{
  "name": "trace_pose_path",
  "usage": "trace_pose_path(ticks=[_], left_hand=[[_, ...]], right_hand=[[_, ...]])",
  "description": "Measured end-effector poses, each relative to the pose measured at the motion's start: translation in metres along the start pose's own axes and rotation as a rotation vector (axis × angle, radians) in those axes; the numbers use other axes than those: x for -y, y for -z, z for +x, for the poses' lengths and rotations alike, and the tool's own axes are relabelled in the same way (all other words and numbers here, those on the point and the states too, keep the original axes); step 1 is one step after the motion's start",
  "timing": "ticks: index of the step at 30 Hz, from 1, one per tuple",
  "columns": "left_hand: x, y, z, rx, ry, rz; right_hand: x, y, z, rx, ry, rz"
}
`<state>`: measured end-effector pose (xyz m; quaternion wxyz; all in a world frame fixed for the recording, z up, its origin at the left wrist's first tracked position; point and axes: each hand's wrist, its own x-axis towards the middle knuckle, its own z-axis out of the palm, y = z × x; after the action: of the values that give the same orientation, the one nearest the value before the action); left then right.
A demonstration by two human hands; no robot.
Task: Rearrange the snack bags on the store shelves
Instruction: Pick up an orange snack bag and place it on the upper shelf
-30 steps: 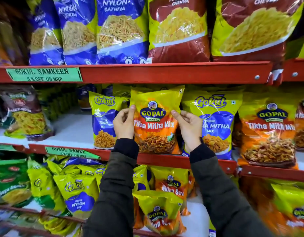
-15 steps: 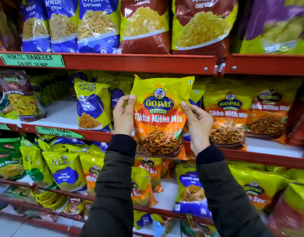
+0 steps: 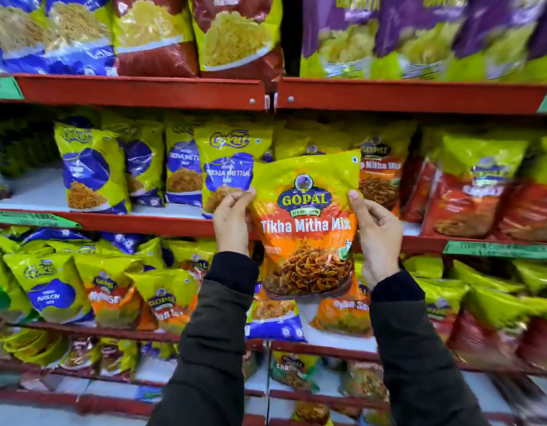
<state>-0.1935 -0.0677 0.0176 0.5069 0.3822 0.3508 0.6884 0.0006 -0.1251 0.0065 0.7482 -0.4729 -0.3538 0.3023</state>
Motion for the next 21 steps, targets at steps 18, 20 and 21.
trace_pose_path(ticks=[18,20,21], left_hand=[[0.021,-0.037,-0.034,0.059,0.102,-0.018],[0.025,-0.045,-0.028,0.103,0.097,0.020],[0.027,-0.051,-0.024,0.126,0.097,0.038]], right_hand=[[0.004,0.059,0.003,-0.046,-0.055,0.054],[0.004,0.063,0.011,-0.057,-0.055,0.048],[0.005,0.065,0.017,-0.065,-0.054,0.047]])
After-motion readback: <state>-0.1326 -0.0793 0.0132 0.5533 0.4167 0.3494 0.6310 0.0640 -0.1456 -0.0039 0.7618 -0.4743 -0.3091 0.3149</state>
